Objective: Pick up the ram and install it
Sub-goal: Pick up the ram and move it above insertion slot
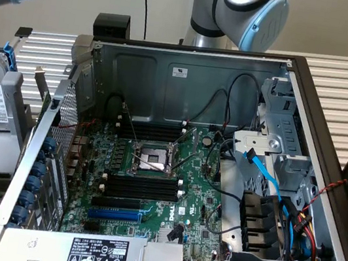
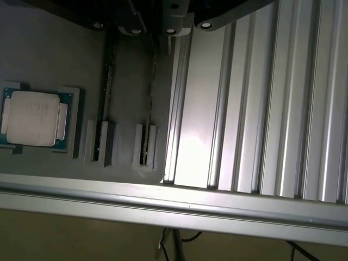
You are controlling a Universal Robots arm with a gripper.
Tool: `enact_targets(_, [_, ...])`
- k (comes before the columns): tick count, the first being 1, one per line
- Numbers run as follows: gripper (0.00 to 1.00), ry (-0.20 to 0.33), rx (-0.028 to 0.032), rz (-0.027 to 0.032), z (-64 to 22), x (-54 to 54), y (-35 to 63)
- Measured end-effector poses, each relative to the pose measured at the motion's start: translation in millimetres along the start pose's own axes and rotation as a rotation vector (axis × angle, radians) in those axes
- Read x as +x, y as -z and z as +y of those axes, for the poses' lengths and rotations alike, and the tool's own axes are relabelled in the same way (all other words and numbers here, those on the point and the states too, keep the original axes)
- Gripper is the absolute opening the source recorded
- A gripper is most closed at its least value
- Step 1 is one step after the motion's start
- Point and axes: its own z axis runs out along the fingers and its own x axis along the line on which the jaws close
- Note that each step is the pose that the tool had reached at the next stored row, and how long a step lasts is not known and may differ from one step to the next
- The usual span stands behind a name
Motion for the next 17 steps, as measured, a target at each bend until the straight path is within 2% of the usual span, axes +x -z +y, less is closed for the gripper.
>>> enact_targets(1, [0.18,0.0,0.001,-0.0003,0.0,0.0,-0.4])
enact_targets(3, [0.18,0.0,0.0077,-0.002,-0.1,-0.2,-2.5])
enact_targets(6, [0.18,-0.001,0.0138,-0.0033,0.0,-0.2,-3.8])
enact_targets(10, [0.18,-0.001,0.015,-0.0073,0.2,-0.2,-3.2])
enact_targets(14, [0.18,-0.001,0.0153,-0.0083,0.2,-0.1,-0.9])
enact_targets(16, [0.18,-0.001,0.0165,-0.0126,0.3,-0.1,-0.6])
enact_targets(17, [0.18,-0.001,0.0176,-0.0173,0.3,-0.1,-0.4])
